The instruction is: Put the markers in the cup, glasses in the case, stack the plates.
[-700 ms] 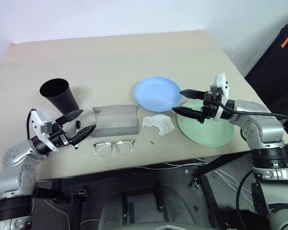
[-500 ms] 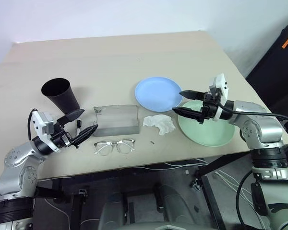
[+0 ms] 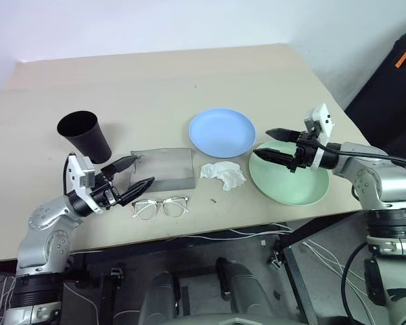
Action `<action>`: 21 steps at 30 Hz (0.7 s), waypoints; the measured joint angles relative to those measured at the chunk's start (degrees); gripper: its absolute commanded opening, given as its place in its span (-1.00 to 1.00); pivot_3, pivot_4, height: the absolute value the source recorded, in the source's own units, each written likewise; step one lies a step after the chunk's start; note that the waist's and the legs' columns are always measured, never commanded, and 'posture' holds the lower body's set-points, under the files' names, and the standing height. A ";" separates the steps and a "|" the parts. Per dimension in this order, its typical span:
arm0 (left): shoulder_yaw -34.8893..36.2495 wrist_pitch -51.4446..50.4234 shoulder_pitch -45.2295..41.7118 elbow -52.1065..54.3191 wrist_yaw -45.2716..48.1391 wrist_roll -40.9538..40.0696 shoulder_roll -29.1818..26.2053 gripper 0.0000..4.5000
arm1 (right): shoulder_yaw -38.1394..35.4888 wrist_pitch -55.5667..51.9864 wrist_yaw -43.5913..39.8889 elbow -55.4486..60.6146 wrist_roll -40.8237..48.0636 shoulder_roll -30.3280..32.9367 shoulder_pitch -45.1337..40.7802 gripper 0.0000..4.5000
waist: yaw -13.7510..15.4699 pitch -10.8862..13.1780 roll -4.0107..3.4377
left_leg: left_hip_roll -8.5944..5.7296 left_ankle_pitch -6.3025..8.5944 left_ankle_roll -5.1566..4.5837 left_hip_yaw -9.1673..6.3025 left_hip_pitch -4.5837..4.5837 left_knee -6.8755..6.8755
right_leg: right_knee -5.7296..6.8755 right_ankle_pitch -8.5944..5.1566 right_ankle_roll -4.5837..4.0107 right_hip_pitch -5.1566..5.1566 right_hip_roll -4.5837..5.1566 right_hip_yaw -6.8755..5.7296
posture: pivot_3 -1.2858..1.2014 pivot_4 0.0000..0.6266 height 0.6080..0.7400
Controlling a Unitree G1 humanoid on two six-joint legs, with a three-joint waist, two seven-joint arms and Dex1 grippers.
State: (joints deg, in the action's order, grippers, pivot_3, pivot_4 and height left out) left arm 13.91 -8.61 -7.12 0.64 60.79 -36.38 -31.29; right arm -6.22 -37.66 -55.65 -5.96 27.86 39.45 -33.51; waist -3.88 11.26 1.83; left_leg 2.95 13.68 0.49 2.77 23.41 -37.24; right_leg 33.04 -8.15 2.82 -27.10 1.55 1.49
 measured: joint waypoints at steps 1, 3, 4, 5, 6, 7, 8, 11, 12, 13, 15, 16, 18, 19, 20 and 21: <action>-0.11 -0.05 -0.31 0.00 0.00 0.00 0.00 1.00 | -0.44 -0.87 0.86 -0.10 -0.04 0.36 -0.02 0.99 | 0.01 0.00 0.00 | 0.00 0.00 0.00 0.00 0.00 0.00 | 0.01 0.00 0.00 0.00 0.00 0.00 | 0.03 -0.52 0.89; -0.46 -0.15 -0.95 -0.04 0.06 0.00 0.08 1.00 | -0.90 -2.02 1.93 -1.00 -0.18 1.70 -0.12 0.99 | 0.03 0.00 0.00 | -0.01 0.00 0.00 0.00 0.00 -0.02 | 0.02 0.00 0.00 0.00 0.00 0.00 | 0.03 -0.52 0.89; -0.88 -0.22 -1.35 -0.20 0.13 0.03 0.10 1.00 | -1.09 -2.42 2.28 -1.85 -0.57 2.70 -0.12 0.99 | 0.03 0.00 0.00 | -0.01 0.00 0.00 0.00 0.00 -0.03 | 0.01 0.00 0.00 0.01 0.00 0.01 | 0.03 -0.52 0.89; -1.31 -0.28 -1.94 -0.72 0.21 0.21 0.21 1.00 | -1.27 -2.59 2.73 -3.15 -0.90 3.69 -0.22 0.99 | 0.07 0.00 0.00 | -0.02 0.00 0.00 0.00 -0.01 -0.06 | 0.01 0.00 0.00 0.03 0.01 0.01 | 0.03 -0.52 0.89; -1.49 -0.30 -2.25 -1.08 0.22 0.44 0.34 1.00 | -1.48 -2.64 3.21 -4.26 -1.36 4.33 -0.30 0.99 | 0.07 0.00 0.00 | -0.03 0.00 0.00 0.00 0.00 -0.07 | 0.01 0.00 0.00 0.03 0.01 0.01 | 0.03 -0.52 0.89; -1.58 -0.28 -2.45 -1.52 0.23 0.76 0.43 1.00 | -1.84 -2.70 3.74 -5.51 -1.87 4.73 -0.44 0.99 | 0.05 0.00 0.01 | -0.03 0.00 0.00 0.00 0.00 -0.07 | 0.00 0.00 0.00 0.04 0.01 0.02 | 0.03 -0.52 0.89; -1.75 -0.28 -2.83 -2.29 0.24 0.92 0.48 1.00 | -2.06 -2.90 4.36 -7.02 -2.21 5.08 -0.79 0.99 | 0.00 0.00 0.01 | -0.03 0.00 0.00 0.00 0.00 -0.07 | 0.00 0.00 0.00 0.04 0.01 0.03 | 0.03 -0.52 0.89; -2.07 0.09 -4.57 -4.25 0.62 1.56 0.79 1.00 | -1.57 -2.76 7.39 -11.28 -6.02 7.39 -1.79 0.99 | -0.01 0.00 0.01 | -0.04 0.00 -0.01 0.00 0.00 -0.06 | 0.01 0.00 0.00 0.02 0.00 0.03 | 0.03 -0.52 0.89; -2.14 0.35 -4.95 -4.85 0.67 2.04 0.82 1.00 | -0.89 -2.61 7.84 -12.88 -7.49 8.48 -2.24 0.99 | -0.01 0.00 0.00 | -0.04 -0.01 -0.01 0.00 -0.01 -0.06 | 0.01 0.00 0.00 0.03 0.00 0.03 | 0.03 -0.52 0.89; -2.25 0.61 -5.03 -5.31 0.71 2.28 0.88 1.00 | -0.62 -2.53 8.02 -14.57 -8.64 9.25 -2.71 0.99 | -0.05 0.00 0.01 | -0.04 -0.01 -0.01 0.00 -0.01 -0.06 | 0.01 0.00 0.00 0.02 0.00 0.03 | 0.03 -0.52 0.89; -2.87 1.29 -5.10 -6.32 0.72 3.25 1.62 1.00 | -0.59 -2.49 7.91 -18.67 -9.81 9.69 -4.10 0.99 | -0.18 0.00 0.01 | -0.04 -0.01 -0.01 0.02 -0.03 -0.06 | 0.02 0.00 0.01 0.02 -0.02 0.09 | 0.03 -0.52 0.89; -3.22 1.52 -5.09 -6.47 0.74 3.45 1.99 1.00 | -0.41 -2.35 7.88 -20.11 -10.34 9.69 -4.60 0.99 | -0.17 0.00 0.01 | -0.04 -0.01 -0.01 0.01 -0.03 -0.06 | 0.02 0.00 0.01 0.03 -0.03 0.09 | 0.03 -0.52 0.89; -3.73 2.02 -5.10 -6.80 0.73 4.08 2.57 1.00 | 1.25 -2.09 7.51 -23.79 -12.06 9.71 -6.18 0.99 | -0.12 0.00 0.01 | -0.04 -0.01 -0.02 0.00 -0.04 -0.06 | 0.05 0.00 0.01 0.02 -0.04 0.09 | 0.03 -0.52 0.89; -3.74 2.40 -5.11 -6.87 0.70 4.43 2.72 1.00 | 2.23 -2.15 6.95 -25.59 -12.90 9.70 -6.84 0.99 | -0.10 0.00 0.01 | -0.04 -0.01 -0.02 0.00 -0.04 -0.06 | 0.06 0.00 0.01 0.03 -0.04 0.09 | 0.03 -0.52 0.89; -3.74 2.84 -5.14 -6.95 0.63 4.62 2.79 1.00 | 3.32 -2.25 6.10 -27.50 -13.71 9.70 -7.38 0.99 | -0.07 0.00 0.01 | -0.04 -0.01 -0.02 -0.01 -0.04 -0.06 | 0.07 0.00 0.01 0.03 -0.04 0.09 | 0.03 -0.52 0.89; -3.74 3.01 -5.25 -7.06 0.55 4.69 2.91 1.00 | 3.92 -2.20 5.31 -28.71 -14.21 9.69 -7.50 0.99 | -0.06 0.00 0.01 | -0.04 -0.01 -0.02 -0.01 -0.04 -0.06 | 0.07 0.00 0.01 0.03 -0.04 0.09 | 0.03 -0.52 0.89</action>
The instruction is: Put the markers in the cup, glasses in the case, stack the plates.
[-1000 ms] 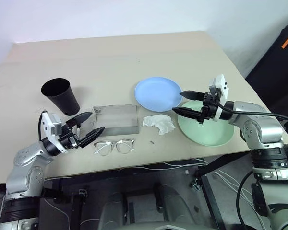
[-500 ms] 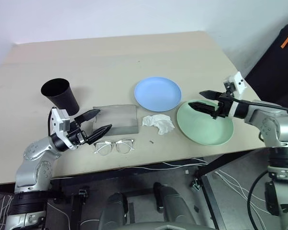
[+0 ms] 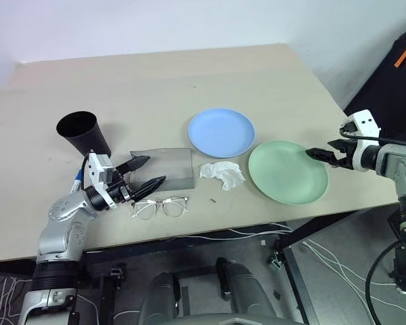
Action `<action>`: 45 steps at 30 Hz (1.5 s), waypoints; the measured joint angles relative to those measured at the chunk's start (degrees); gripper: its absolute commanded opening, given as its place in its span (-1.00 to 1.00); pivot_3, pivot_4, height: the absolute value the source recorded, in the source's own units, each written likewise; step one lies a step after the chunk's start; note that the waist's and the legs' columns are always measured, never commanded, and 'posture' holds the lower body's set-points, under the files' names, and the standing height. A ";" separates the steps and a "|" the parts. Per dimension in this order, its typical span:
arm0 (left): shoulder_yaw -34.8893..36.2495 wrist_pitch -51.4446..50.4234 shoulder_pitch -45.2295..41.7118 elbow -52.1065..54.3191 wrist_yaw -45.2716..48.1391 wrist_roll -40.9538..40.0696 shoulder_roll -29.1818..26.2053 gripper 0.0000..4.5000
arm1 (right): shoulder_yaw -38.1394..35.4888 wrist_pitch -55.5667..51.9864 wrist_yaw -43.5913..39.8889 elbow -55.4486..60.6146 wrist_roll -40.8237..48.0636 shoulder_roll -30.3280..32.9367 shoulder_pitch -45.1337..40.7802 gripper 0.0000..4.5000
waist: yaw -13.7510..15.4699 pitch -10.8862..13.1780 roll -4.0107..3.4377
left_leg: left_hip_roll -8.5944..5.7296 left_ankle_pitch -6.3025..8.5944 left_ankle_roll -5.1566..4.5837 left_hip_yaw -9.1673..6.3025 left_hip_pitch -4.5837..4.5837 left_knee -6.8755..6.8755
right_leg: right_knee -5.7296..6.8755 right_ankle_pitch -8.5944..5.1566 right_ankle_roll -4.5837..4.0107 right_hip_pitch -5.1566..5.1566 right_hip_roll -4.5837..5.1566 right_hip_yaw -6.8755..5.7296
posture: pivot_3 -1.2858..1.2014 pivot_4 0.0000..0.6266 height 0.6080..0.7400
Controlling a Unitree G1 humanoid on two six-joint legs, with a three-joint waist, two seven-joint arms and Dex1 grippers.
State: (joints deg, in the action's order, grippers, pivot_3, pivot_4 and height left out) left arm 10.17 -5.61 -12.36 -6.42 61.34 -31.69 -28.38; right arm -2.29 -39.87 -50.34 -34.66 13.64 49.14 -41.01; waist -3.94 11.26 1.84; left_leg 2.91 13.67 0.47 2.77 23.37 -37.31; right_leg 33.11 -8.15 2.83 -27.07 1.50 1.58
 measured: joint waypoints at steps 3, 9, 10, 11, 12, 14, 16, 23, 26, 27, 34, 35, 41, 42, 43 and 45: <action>0.00 0.49 -0.15 -0.21 -0.25 0.32 0.39 1.00 | 2.23 0.45 -3.66 -3.33 -1.20 -0.26 -0.12 0.82 | 0.01 0.00 0.00 | 0.00 0.00 0.00 0.01 0.01 -0.01 | 0.00 0.00 0.00 0.01 0.01 0.01 | 0.03 -0.52 0.89; 0.22 2.05 0.57 -0.22 -0.31 1.02 0.36 1.00 | 3.05 4.84 -5.34 -5.03 -3.36 -0.61 -0.82 -0.04 | -0.05 -0.01 0.00 | -0.01 0.00 0.00 0.02 -0.03 -0.01 | 0.06 0.00 0.01 0.01 -0.01 0.05 | 0.03 -0.52 0.89; 0.22 2.33 0.89 -0.22 -0.28 1.16 0.35 1.00 | 3.03 5.31 -5.64 -5.03 -3.36 -0.72 -0.83 -0.19 | -0.04 -0.01 0.00 | -0.01 0.00 0.00 0.02 -0.04 -0.01 | 0.06 0.00 0.01 0.01 -0.02 0.05 | 0.03 -0.52 0.89; 0.24 2.52 1.30 -0.22 -0.27 1.21 0.34 1.00 | 3.01 5.42 -5.84 -5.20 -3.35 -0.77 -0.98 -0.36 | -0.03 -0.01 0.00 | -0.01 0.00 0.00 0.01 -0.04 -0.01 | 0.07 0.00 0.01 0.01 -0.02 0.05 | 0.03 -0.52 0.89; 0.27 2.59 1.68 -0.22 -0.27 1.22 0.34 1.00 | 3.01 5.40 -5.83 -5.64 -3.39 -0.77 -1.28 -0.52 | -0.02 -0.01 0.00 | -0.01 0.00 0.00 0.02 -0.04 -0.02 | 0.07 0.00 0.01 0.01 -0.02 0.05 | 0.03 -0.52 0.89; 0.38 2.62 2.60 -0.21 -0.30 1.21 0.31 1.00 | 2.88 5.40 -5.80 -7.12 -3.67 -0.72 -2.23 -0.83 | -0.02 -0.01 0.00 | -0.01 0.00 0.00 0.02 -0.03 -0.03 | 0.07 0.00 0.01 0.01 -0.01 0.05 | 0.03 -0.52 0.89; 0.40 2.62 2.95 -0.20 -0.34 1.22 0.26 1.00 | 1.95 5.85 -6.40 -7.45 -3.44 -0.53 -2.82 -0.99 | -0.01 -0.01 0.01 | -0.01 0.00 0.00 0.02 -0.04 -0.06 | 0.07 0.00 0.01 0.03 -0.01 0.05 | 0.03 -0.52 0.89; 0.53 2.06 4.84 0.93 -0.38 1.19 -1.27 1.00 | -0.39 5.77 -12.28 -5.65 -1.53 2.65 -0.50 -0.99 | 0.42 -0.01 0.00 | -0.02 0.00 0.00 0.02 -0.02 -0.05 | 0.02 -0.02 0.02 0.05 0.02 0.04 | 0.03 -0.52 0.89; 0.77 1.56 4.88 1.77 -0.57 1.10 -1.91 1.00 | -1.52 3.40 -14.30 -3.84 0.29 3.16 -0.79 -0.99 | 0.34 -0.01 0.00 | -0.02 0.00 0.00 0.01 -0.04 -0.06 | 0.03 -0.02 0.03 0.05 0.01 0.04 | 0.03 -0.52 0.89; 0.85 1.36 4.89 2.19 -0.63 1.09 -2.13 1.00 | -1.86 2.58 -14.98 -3.33 1.02 3.18 -1.17 -0.99 | 0.20 -0.01 0.00 | -0.02 0.00 0.00 0.01 -0.06 -0.06 | 0.05 -0.02 0.03 0.05 0.01 0.04 | 0.03 -0.52 0.89; 1.11 0.96 6.18 4.70 -2.10 1.10 -2.32 1.00 | -5.23 -1.60 -16.81 0.07 6.63 2.32 -8.31 -0.99 | -0.16 0.00 -0.02 | -0.02 0.00 0.00 -0.04 -0.10 -0.03 | 0.12 -0.02 0.03 0.00 -0.06 0.06 | 0.03 -0.52 0.89; 1.47 0.98 6.48 5.02 -2.53 1.10 -2.32 1.00 | -4.90 -0.75 -15.20 -0.52 5.92 0.73 -10.75 -0.99 | -0.34 0.00 -0.02 | -0.02 0.00 0.00 -0.04 -0.12 -0.04 | 0.11 -0.01 0.03 -0.01 -0.07 0.06 | 0.03 -0.52 0.89; 2.37 1.32 7.60 6.75 -4.56 1.10 -1.61 1.00 | -1.32 3.92 -6.81 -13.73 0.88 -10.03 -20.66 -0.99 | -0.13 0.01 -0.03 | -0.02 0.00 0.00 -0.06 -0.02 0.01 | 0.16 0.01 -0.01 -0.14 -0.06 0.05 | 0.03 -0.52 0.89; 2.54 1.42 7.85 6.84 -4.78 1.11 -1.58 1.00 | -1.53 4.17 -4.42 -17.53 0.41 -11.73 -23.05 -0.99 | -0.09 0.02 -0.05 | -0.02 0.00 0.00 -0.04 0.03 0.01 | 0.16 0.02 -0.03 -0.18 -0.05 0.05 | 0.03 -0.52 0.89; 2.62 1.50 8.00 6.92 -5.06 1.12 -1.52 1.00 | -2.00 4.46 -1.93 -21.16 0.13 -13.36 -25.58 -0.99 | -0.09 0.03 -0.06 | -0.02 0.00 0.00 0.00 0.06 0.01 | 0.16 0.02 -0.03 -0.22 -0.04 0.08 | 0.03 -0.52 0.89; 2.62 1.68 8.19 7.21 -5.35 1.13 -1.32 1.00 | -3.60 6.44 3.13 -27.17 0.05 -16.60 -30.34 -0.99 | -0.10 0.03 -0.06 | -0.02 0.00 0.00 0.02 0.08 0.05 | 0.15 0.07 -0.10 -0.23 -0.04 0.09 | 0.03 -0.52 0.89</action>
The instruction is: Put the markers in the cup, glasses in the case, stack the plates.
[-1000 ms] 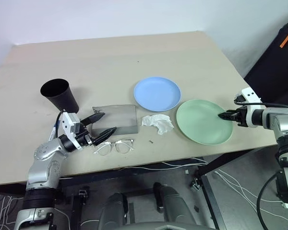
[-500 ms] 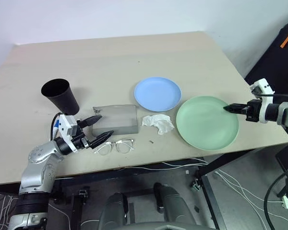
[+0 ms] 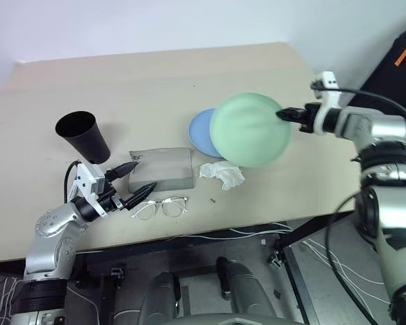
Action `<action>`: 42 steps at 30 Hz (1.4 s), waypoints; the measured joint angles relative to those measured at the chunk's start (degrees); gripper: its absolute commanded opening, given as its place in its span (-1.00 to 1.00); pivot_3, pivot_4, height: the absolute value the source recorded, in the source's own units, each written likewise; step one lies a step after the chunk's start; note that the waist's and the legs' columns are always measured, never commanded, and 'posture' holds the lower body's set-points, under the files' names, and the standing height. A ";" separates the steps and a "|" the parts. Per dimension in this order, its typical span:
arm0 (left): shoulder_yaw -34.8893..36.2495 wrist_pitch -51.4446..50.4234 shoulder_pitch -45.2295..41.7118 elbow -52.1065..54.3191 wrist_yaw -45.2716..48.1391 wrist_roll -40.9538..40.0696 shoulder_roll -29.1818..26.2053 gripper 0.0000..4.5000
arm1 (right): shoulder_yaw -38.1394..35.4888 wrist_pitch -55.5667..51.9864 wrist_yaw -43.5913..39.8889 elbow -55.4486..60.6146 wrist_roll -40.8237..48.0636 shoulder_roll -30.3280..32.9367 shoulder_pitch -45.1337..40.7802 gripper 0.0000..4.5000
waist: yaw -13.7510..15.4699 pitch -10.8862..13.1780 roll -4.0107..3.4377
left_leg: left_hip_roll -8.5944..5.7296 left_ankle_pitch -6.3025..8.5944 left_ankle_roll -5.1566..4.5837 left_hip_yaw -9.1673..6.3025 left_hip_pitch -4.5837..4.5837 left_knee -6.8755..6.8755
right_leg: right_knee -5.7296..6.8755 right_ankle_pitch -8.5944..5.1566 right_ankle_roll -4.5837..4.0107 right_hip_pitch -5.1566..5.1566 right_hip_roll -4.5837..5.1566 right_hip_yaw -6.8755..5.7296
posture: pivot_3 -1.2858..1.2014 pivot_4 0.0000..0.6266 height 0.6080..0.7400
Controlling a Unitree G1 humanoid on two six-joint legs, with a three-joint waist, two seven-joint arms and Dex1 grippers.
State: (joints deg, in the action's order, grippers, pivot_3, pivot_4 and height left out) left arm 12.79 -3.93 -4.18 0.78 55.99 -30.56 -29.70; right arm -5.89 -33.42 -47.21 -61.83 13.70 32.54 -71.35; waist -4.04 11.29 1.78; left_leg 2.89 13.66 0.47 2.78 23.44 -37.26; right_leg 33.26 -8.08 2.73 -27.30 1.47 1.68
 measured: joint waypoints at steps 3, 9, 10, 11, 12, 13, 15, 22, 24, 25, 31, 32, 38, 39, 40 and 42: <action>0.15 0.64 0.51 0.37 -0.25 0.00 0.02 1.00 | -1.23 4.09 5.42 -4.58 -0.71 -2.30 -3.78 -0.99 | 0.18 0.00 0.00 | 0.00 0.00 0.00 -0.01 -0.01 0.08 | -0.05 -0.01 -0.01 0.02 0.02 -0.01 | 0.03 -0.52 0.89; 0.35 1.64 1.60 0.38 -1.11 0.08 0.33 1.00 | -2.20 6.38 15.96 -12.56 -3.82 -7.76 -5.36 -0.99 | 0.04 -0.01 0.01 | -0.01 0.00 0.00 0.02 -0.02 0.05 | -0.04 0.00 0.00 0.05 0.05 0.00 | 0.03 -0.52 0.89; 0.34 1.97 1.61 0.39 -1.27 0.08 0.53 1.00 | -2.15 6.39 16.79 -13.02 -4.28 -8.26 -5.27 -0.99 | 0.04 -0.01 0.01 | -0.01 0.00 0.00 0.01 -0.02 0.05 | -0.03 0.00 0.00 0.05 0.05 0.00 | 0.03 -0.52 0.89; 0.34 2.12 1.65 0.39 -1.40 0.08 0.65 1.00 | -2.19 6.39 17.60 -13.38 -4.64 -8.82 -5.26 -0.99 | 0.04 0.00 0.00 | -0.01 0.00 -0.01 0.01 -0.02 0.05 | -0.01 0.00 0.00 0.04 0.04 0.00 | 0.03 -0.52 0.89; 0.33 2.20 1.66 0.39 -1.45 0.08 0.71 1.00 | -2.20 6.40 18.46 -13.46 -5.03 -9.38 -5.26 -0.99 | 0.04 -0.01 0.00 | 0.00 0.00 -0.01 0.01 -0.04 0.05 | 0.01 0.00 0.00 0.04 0.03 0.00 | 0.03 -0.52 0.89; 0.32 2.24 1.66 0.39 -1.46 0.08 0.76 1.00 | -2.18 6.41 19.27 -13.51 -5.48 -9.79 -5.26 -0.99 | 0.04 -0.01 0.00 | 0.00 0.00 -0.01 0.00 -0.05 0.06 | 0.02 0.00 0.00 0.05 0.02 0.00 | 0.03 -0.52 0.89; 0.31 2.37 1.66 0.39 -1.46 0.11 0.92 1.00 | -2.18 6.39 21.17 -13.81 -6.29 -10.36 -5.25 -0.99 | 0.03 -0.01 0.00 | 0.00 0.00 -0.01 0.00 -0.05 0.06 | 0.03 0.00 0.01 0.05 0.03 0.00 | 0.03 -0.52 0.89; 0.16 3.50 1.06 0.00 -1.75 0.57 1.82 1.00 | -1.24 7.62 21.79 -13.82 -8.92 -11.31 -5.19 -0.99 | 0.06 -0.01 0.00 | 0.00 -0.01 -0.01 0.00 -0.08 0.04 | 0.05 -0.04 0.06 0.08 0.03 0.00 | 0.03 -0.52 0.89; -0.06 3.52 0.83 -0.35 -1.83 0.67 1.99 1.00 | -1.12 7.70 21.46 -13.81 -9.26 -11.31 -5.19 -0.89 | 0.05 -0.01 0.00 | 0.00 -0.01 -0.01 0.00 -0.08 0.04 | 0.04 -0.04 0.07 0.09 0.03 0.00 | 0.03 -0.52 0.89; -0.14 3.53 0.45 -0.64 -1.85 0.73 2.12 1.00 | -1.06 7.70 21.30 -13.81 -9.54 -11.32 -5.20 -0.77 | 0.05 -0.01 0.00 | 0.00 -0.01 -0.01 0.00 -0.08 0.04 | 0.04 -0.04 0.07 0.09 0.03 0.00 | 0.03 -0.52 0.89; -0.37 4.22 -1.25 -1.02 -1.99 1.30 2.70 1.00 | -0.69 7.21 18.33 -13.79 -10.52 -11.86 -5.28 0.08 | -0.10 -0.01 0.00 | 0.01 -0.01 -0.01 0.00 -0.10 0.05 | 0.06 -0.04 0.07 0.09 0.00 0.00 | 0.03 -0.52 0.89; -0.38 4.33 -1.25 -1.10 -2.03 1.32 2.77 1.00 | -0.63 7.14 18.05 -13.79 -10.66 -11.98 -5.31 0.23 | -0.10 -0.01 0.00 | 0.01 -0.01 -0.01 0.00 -0.10 0.05 | 0.07 -0.04 0.07 0.08 -0.01 0.00 | 0.03 -0.52 0.89; -0.38 4.55 -1.27 -2.03 -2.55 1.36 2.99 1.00 | 0.01 9.27 14.28 -13.06 -11.35 -12.71 -6.04 0.99 | -0.03 -0.01 -0.01 | 0.01 -0.01 -0.01 -0.01 -0.10 0.02 | 0.11 -0.04 0.08 0.08 -0.01 0.00 | 0.03 -0.52 0.89; -0.38 4.63 -1.29 -2.11 -2.55 1.36 2.99 1.00 | 0.01 10.32 12.67 -12.31 -11.28 -12.64 -6.34 0.99 | -0.04 -0.01 -0.01 | 0.01 -0.01 -0.01 -0.01 -0.10 0.02 | 0.11 -0.04 0.08 0.08 0.00 0.00 | 0.03 -0.52 0.89; -0.40 4.70 -1.35 -2.25 -2.56 1.36 3.00 1.00 | 0.01 11.27 10.89 -11.40 -11.19 -12.43 -6.62 0.99 | -0.03 -0.01 -0.01 | 0.01 -0.01 -0.01 -0.01 -0.10 0.03 | 0.11 -0.04 0.08 0.08 -0.01 0.00 | 0.03 -0.52 0.89; -0.40 4.79 -1.44 -2.33 -2.57 1.36 3.02 1.00 | -0.02 13.20 6.38 -8.68 -10.69 -11.58 -6.71 0.99 | 0.02 -0.01 -0.01 | 0.01 -0.01 -0.01 -0.01 -0.10 0.04 | 0.11 -0.05 0.09 0.08 -0.01 -0.01 | 0.03 -0.52 0.89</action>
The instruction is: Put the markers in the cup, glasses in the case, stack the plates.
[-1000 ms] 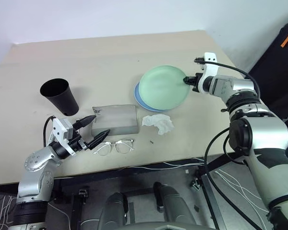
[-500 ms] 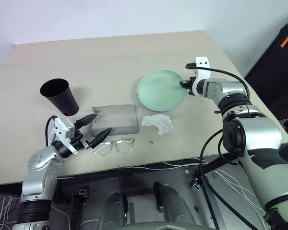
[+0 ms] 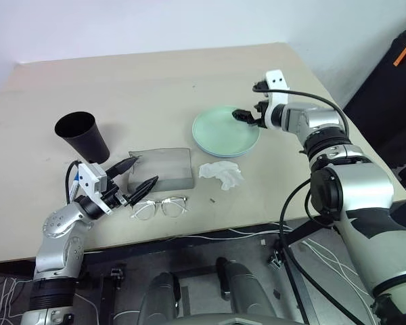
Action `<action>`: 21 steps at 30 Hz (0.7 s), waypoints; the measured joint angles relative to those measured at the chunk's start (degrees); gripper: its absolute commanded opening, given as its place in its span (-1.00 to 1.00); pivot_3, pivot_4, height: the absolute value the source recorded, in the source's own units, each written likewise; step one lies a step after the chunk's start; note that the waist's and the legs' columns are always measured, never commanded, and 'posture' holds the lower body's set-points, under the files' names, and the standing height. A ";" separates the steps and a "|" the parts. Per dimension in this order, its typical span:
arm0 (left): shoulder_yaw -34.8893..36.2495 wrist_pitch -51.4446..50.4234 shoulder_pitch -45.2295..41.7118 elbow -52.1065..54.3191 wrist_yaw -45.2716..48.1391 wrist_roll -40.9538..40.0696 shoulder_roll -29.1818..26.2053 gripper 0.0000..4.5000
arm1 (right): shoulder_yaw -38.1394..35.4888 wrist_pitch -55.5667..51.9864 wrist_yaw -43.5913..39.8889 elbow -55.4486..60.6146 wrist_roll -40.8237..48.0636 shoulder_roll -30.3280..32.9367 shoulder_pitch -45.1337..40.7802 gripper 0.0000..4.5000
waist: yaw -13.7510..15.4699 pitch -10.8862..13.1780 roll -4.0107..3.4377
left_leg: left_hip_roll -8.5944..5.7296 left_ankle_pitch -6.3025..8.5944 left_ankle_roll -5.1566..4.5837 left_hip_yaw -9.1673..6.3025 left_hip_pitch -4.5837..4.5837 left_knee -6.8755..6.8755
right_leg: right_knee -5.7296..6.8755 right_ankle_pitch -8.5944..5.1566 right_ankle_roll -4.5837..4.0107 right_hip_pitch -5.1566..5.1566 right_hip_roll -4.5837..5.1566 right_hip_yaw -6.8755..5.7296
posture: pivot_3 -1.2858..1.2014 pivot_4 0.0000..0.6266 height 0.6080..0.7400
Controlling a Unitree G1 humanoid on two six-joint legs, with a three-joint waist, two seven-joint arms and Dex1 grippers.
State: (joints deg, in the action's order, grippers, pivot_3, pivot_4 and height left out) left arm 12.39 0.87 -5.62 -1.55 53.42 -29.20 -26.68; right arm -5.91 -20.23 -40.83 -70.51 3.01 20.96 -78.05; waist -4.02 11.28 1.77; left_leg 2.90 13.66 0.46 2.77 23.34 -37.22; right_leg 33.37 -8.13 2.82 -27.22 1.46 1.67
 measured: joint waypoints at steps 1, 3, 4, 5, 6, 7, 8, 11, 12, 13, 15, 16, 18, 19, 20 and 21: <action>-0.01 0.13 -0.14 -0.10 0.01 0.00 0.01 1.00 | 0.01 0.50 -2.71 1.70 0.40 0.64 0.17 0.99 | 0.02 0.00 0.00 | 0.00 0.00 0.00 0.00 0.01 0.00 | -0.01 0.00 0.00 0.00 0.00 0.00 | 0.03 -0.52 0.89; 0.12 0.82 -0.48 -0.71 -0.01 0.02 0.00 1.00 | 0.74 -0.25 -10.39 7.78 1.88 1.93 1.97 0.99 | 0.16 0.00 0.00 | 0.00 0.00 0.00 -0.01 0.01 0.00 | -0.01 0.00 0.00 0.01 0.01 -0.02 | 0.03 -0.52 0.89; 0.11 1.03 -0.92 -1.08 -0.02 0.04 0.01 1.00 | 1.85 -1.84 -15.28 13.75 2.85 2.96 4.41 0.99 | 0.27 -0.01 0.01 | 0.00 0.00 0.00 -0.02 0.02 0.00 | -0.02 -0.01 0.01 0.02 0.02 -0.02 | 0.03 -0.52 0.89; 0.19 1.26 -1.08 -1.32 -0.05 0.06 -0.01 1.00 | 3.29 -3.87 -19.31 20.36 3.80 3.88 7.64 0.99 | 0.35 -0.03 0.02 | 0.00 0.00 0.00 -0.03 0.00 -0.01 | -0.02 -0.01 0.02 0.06 0.02 -0.03 | 0.03 -0.52 0.89; 0.25 1.47 -1.24 -1.65 -0.08 0.07 -0.02 1.00 | 4.44 -5.72 -21.86 25.16 4.60 4.48 10.25 0.99 | 0.36 -0.03 0.02 | 0.00 0.00 0.00 -0.01 0.00 -0.02 | 0.00 -0.02 0.04 0.05 0.04 -0.03 | 0.03 -0.52 0.89; 0.26 1.92 -1.44 -1.91 -0.14 0.11 -0.02 1.00 | 5.80 -8.23 -24.57 31.85 5.76 5.44 14.47 0.99 | 0.46 -0.03 0.02 | 0.00 0.00 0.00 -0.01 0.02 -0.03 | 0.01 -0.02 0.04 0.04 0.04 -0.03 | 0.03 -0.52 0.89; 0.32 2.19 -1.49 -2.11 -0.19 0.15 -0.03 1.00 | 6.73 -10.70 -26.56 37.30 7.08 6.13 17.93 0.99 | 0.62 -0.03 0.02 | 0.00 0.00 0.00 -0.02 0.01 -0.03 | 0.02 -0.02 0.04 0.04 0.04 -0.03 | 0.03 -0.52 0.89; 0.43 2.37 -1.58 -2.45 -0.65 0.37 -0.07 1.00 | 8.50 -17.78 -29.28 47.86 10.55 7.29 24.93 0.99 | 0.61 -0.01 -0.01 | 0.00 0.00 0.01 0.02 0.00 -0.15 | 0.15 -0.01 0.03 -0.02 0.04 -0.01 | 0.03 -0.52 0.89; 0.37 2.38 -1.66 -2.44 -0.75 0.40 -0.06 1.00 | 8.71 -20.00 -29.26 50.36 11.44 7.85 25.78 0.99 | 0.54 -0.01 -0.01 | 0.00 0.00 0.01 0.02 -0.03 -0.16 | 0.17 0.01 0.01 -0.01 0.04 -0.02 | 0.03 -0.52 0.89; 0.34 2.38 -1.68 -2.44 -0.82 0.43 -0.07 1.00 | 8.84 -21.29 -29.32 51.94 12.02 8.41 26.15 0.99 | 0.53 -0.01 -0.01 | 0.00 0.00 0.01 0.01 -0.06 -0.18 | 0.20 0.01 0.00 0.01 0.04 -0.02 | 0.03 -0.52 0.89; 0.25 2.38 -1.76 -2.43 -1.01 0.52 -0.09 1.00 | 8.90 -23.25 -29.78 56.73 13.40 10.37 28.11 0.99 | 0.57 -0.03 0.02 | 0.00 0.01 0.02 -0.03 -0.15 -0.16 | 0.19 0.01 -0.03 0.08 0.03 -0.06 | 0.03 -0.52 0.89; 0.20 2.37 -1.84 -2.43 -1.09 0.55 -0.11 1.00 | 9.24 -23.17 -30.24 59.39 13.97 11.15 30.17 0.99 | 0.58 -0.04 0.04 | 0.01 0.01 0.03 -0.08 -0.19 -0.16 | 0.19 0.01 -0.03 0.13 0.01 -0.09 | 0.03 -0.52 0.89; 0.17 2.36 -1.99 -2.43 -1.12 0.59 -0.13 1.00 | 10.57 -23.13 -30.49 61.09 14.22 11.26 32.73 0.99 | 0.53 -0.04 0.04 | 0.01 0.02 0.03 -0.10 -0.20 -0.16 | 0.16 0.01 -0.03 0.15 0.00 -0.10 | 0.03 -0.52 0.89; 0.14 2.35 -2.14 -2.43 -1.12 0.60 -0.14 1.00 | 11.78 -23.11 -30.31 61.42 14.19 11.22 34.16 0.99 | 0.36 -0.04 0.04 | 0.01 0.02 0.03 -0.09 -0.20 -0.16 | 0.14 0.01 -0.03 0.14 0.00 -0.09 | 0.03 -0.52 0.89; 0.13 2.34 -2.28 -2.43 -1.11 0.62 -0.14 1.00 | 12.44 -23.11 -30.16 61.42 14.17 11.10 35.04 0.99 | 0.20 -0.04 0.04 | 0.00 0.02 0.03 -0.09 -0.18 -0.16 | 0.14 0.01 -0.03 0.14 0.00 -0.10 | 0.03 -0.52 0.89; 0.12 2.33 -2.55 -2.43 -1.09 0.69 -0.16 1.00 | 13.20 -23.11 -29.74 61.42 14.17 10.90 35.86 0.99 | 0.06 -0.04 0.04 | 0.00 0.01 0.03 -0.09 -0.16 -0.16 | 0.14 0.01 -0.03 0.12 0.00 -0.09 | 0.03 -0.52 0.89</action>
State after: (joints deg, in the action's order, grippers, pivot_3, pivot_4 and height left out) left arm 12.51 3.19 -8.17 -3.97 52.33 -28.52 -26.84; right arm 7.29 -43.34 -70.57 -9.09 17.18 31.86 -42.19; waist -3.96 11.24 1.81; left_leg 2.90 13.67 0.49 2.68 23.18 -37.38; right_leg 33.51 -8.12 2.78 -27.10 1.46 1.58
